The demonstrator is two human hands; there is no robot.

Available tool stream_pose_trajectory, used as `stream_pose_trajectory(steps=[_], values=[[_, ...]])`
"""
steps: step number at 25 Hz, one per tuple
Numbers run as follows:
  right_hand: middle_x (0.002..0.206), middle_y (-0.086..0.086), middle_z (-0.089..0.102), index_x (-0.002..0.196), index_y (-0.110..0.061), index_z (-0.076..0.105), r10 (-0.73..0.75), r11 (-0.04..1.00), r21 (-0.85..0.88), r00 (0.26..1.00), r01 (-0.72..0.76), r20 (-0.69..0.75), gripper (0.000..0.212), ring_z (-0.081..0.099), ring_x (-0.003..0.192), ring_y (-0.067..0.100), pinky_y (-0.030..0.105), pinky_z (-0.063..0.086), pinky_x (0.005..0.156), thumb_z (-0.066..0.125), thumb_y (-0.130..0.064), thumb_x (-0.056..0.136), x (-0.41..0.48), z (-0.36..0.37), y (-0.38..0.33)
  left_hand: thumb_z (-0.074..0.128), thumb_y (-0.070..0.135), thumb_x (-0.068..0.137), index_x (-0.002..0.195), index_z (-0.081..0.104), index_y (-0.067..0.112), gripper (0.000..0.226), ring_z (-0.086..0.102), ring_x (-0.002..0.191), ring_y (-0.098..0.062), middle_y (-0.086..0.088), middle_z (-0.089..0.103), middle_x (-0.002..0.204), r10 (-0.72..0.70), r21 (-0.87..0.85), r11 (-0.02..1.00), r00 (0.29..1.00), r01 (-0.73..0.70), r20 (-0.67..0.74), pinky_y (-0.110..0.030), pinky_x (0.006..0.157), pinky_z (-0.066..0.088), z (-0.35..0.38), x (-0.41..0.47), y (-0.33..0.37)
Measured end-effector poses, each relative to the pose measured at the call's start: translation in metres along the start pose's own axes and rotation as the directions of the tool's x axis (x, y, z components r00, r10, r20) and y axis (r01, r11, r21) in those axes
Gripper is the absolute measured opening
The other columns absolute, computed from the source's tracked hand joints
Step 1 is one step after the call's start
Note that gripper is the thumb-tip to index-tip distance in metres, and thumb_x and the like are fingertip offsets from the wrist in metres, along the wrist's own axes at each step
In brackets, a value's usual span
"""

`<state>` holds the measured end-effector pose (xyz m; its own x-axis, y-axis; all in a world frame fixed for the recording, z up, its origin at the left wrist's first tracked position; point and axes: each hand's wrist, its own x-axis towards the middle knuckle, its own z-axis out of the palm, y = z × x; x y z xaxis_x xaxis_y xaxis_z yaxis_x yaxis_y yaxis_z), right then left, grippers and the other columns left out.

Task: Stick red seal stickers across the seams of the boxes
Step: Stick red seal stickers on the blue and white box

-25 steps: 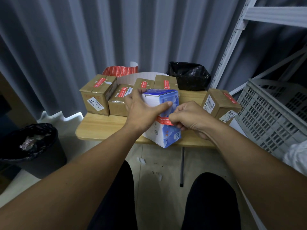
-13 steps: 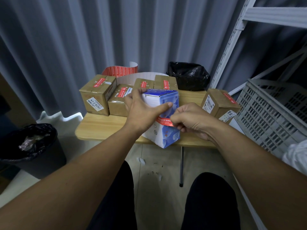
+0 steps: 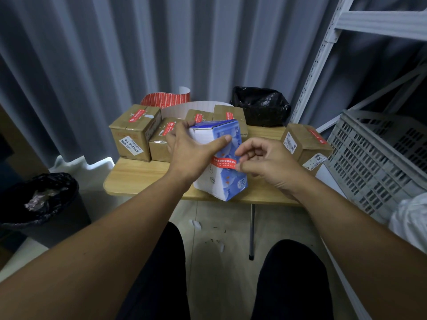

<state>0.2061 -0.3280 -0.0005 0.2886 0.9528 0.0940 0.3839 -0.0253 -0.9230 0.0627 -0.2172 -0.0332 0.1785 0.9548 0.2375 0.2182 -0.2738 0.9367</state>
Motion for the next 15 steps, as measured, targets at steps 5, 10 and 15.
stream_pose_trajectory(steps=[5, 10, 15], values=[[0.064, -0.007, 0.061, 0.077, -0.008, 0.07, -0.121, 0.985, -0.125, 0.992, 0.115, -0.039, 0.013, 0.049, 0.051, -0.003, 0.01, 0.04, 0.055, 0.079, -0.001, 0.082, 0.001, 0.004, -0.002, 0.087, 0.06, 0.06, 0.131, 0.043, 0.03, 0.089, 0.04, 0.131, -0.021, 0.003, 0.033, 0.126, -0.01, 0.0, 1.0, 1.0, 0.01, 0.001, -0.043, 0.112, 0.04, 0.0, 0.0, 0.003], [0.065, -0.002, 0.065, 0.073, -0.016, 0.069, -0.051, 0.989, -0.141, 0.992, 0.035, -0.112, 0.016, 0.056, 0.057, 0.003, 0.025, 0.049, 0.06, 0.079, -0.01, 0.084, 0.002, 0.007, -0.003, 0.086, 0.063, 0.061, 0.132, 0.043, 0.028, 0.09, 0.031, 0.137, -0.022, -0.004, 0.034, 0.137, 0.005, 0.084, 0.996, 1.0, -0.002, -0.031, -0.037, 0.116, 0.031, 0.0, 0.002, 0.009], [0.072, 0.009, 0.068, 0.081, -0.01, 0.067, 0.115, 0.993, 0.014, 0.99, -0.114, -0.082, 0.01, 0.063, 0.062, 0.012, 0.03, 0.056, 0.061, 0.073, -0.009, 0.089, -0.002, 0.01, -0.008, 0.079, 0.074, 0.06, 0.131, 0.043, 0.026, 0.093, 0.03, 0.138, -0.029, -0.009, 0.035, 0.14, -0.035, 0.218, 0.975, 0.997, 0.048, -0.062, -0.04, 0.116, 0.03, 0.001, 0.002, 0.015]])
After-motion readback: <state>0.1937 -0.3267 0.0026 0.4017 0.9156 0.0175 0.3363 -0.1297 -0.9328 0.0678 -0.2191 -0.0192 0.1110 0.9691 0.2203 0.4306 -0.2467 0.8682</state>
